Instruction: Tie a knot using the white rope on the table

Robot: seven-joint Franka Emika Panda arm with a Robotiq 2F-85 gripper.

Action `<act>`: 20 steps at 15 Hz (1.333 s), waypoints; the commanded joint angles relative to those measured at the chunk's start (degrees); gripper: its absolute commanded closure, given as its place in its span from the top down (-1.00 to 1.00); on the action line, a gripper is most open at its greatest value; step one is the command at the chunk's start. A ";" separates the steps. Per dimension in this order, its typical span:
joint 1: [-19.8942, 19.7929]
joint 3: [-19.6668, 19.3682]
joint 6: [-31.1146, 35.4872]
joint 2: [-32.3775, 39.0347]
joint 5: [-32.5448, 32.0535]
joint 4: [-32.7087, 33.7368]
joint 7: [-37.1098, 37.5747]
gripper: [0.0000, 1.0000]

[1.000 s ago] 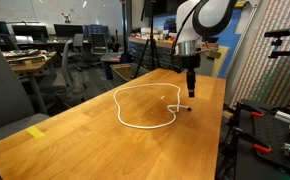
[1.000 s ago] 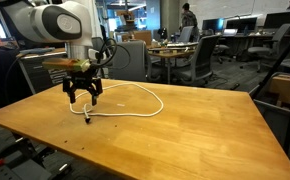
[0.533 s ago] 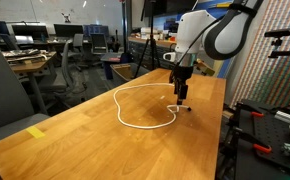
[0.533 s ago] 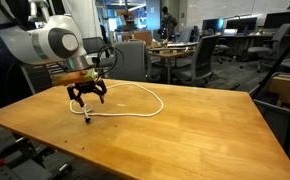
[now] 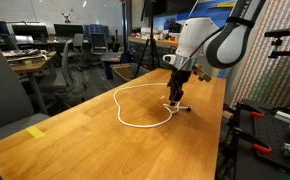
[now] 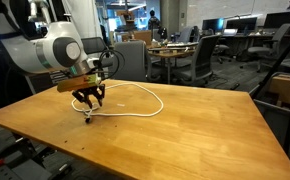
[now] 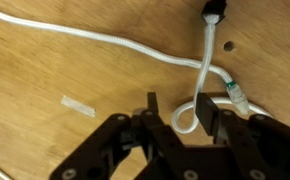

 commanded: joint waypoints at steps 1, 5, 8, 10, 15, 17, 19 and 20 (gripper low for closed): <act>1.37 -0.86 -0.63 -0.73 -0.19 -0.03 0.81 -0.69; -0.58 3.07 -2.86 -3.40 3.64 -0.53 -1.42 -0.77; -0.12 4.36 -3.68 -5.04 3.95 -0.53 -0.26 -0.73; 0.29 4.83 -3.80 -5.56 3.97 -0.43 0.09 -0.23; 2.94 -0.96 -5.27 -2.93 -0.08 1.81 2.90 0.44; 4.10 -3.77 -5.49 -1.43 -2.14 2.73 3.99 0.75; 4.22 -4.50 -5.64 0.27 -1.74 3.76 4.10 0.98; 3.32 -3.00 -6.46 0.69 0.22 3.89 3.39 1.00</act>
